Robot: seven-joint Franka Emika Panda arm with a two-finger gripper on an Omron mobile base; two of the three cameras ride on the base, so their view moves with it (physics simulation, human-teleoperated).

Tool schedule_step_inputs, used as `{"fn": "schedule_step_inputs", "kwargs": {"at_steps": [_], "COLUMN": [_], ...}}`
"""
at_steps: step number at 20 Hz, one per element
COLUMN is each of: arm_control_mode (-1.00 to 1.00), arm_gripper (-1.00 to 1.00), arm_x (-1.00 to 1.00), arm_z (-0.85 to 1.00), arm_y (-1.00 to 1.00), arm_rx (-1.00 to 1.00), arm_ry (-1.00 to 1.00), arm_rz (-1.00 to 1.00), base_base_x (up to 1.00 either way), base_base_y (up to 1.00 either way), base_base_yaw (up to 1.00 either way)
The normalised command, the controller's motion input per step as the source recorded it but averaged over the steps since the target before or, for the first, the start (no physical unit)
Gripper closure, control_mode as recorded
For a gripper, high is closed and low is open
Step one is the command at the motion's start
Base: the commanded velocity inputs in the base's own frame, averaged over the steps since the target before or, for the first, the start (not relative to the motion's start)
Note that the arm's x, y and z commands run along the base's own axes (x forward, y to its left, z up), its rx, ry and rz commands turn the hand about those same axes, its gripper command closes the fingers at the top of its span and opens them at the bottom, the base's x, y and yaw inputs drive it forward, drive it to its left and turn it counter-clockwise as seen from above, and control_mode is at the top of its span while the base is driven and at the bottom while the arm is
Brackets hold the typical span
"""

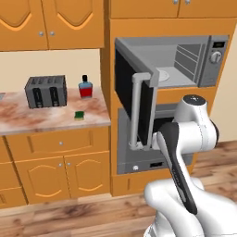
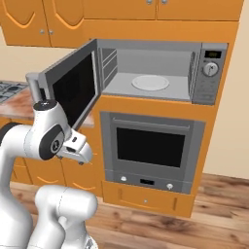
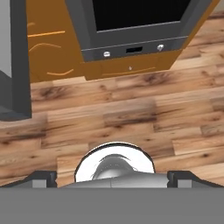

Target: Place the sponge inside the microwave to prepare for sanitizing.

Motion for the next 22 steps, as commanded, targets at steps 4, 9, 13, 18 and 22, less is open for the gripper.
{"fn": "schedule_step_inputs", "kwargs": {"at_steps": [4, 9, 13, 18, 22], "arm_control_mode": [1.0, 1.0, 1.0, 1.0, 1.0], "arm_gripper": [-1.0, -1.0, -1.0, -1.0, -1.0], "arm_x": [0.0, 0.0, 0.0, 0.0, 0.0], "arm_z": [0.0, 0.0, 0.0, 0.0, 0.0], "arm_y": [0.0, 0.0, 0.0, 0.0, 0.0], "arm_rx": [0.0, 0.0, 0.0, 0.0, 0.0], "arm_ry": [0.0, 0.0, 0.0, 0.0, 0.0], "arm_rz": [0.0, 0.0, 0.0, 0.0, 0.0], "base_base_x": [-0.27, -0.27, -0.34, -0.39, -0.44], "base_base_y": [0.97, 1.0, 0.98, 1.0, 1.0], "base_base_yaw": [-0.01, 0.0, -0.01, -0.02, -0.01]}}
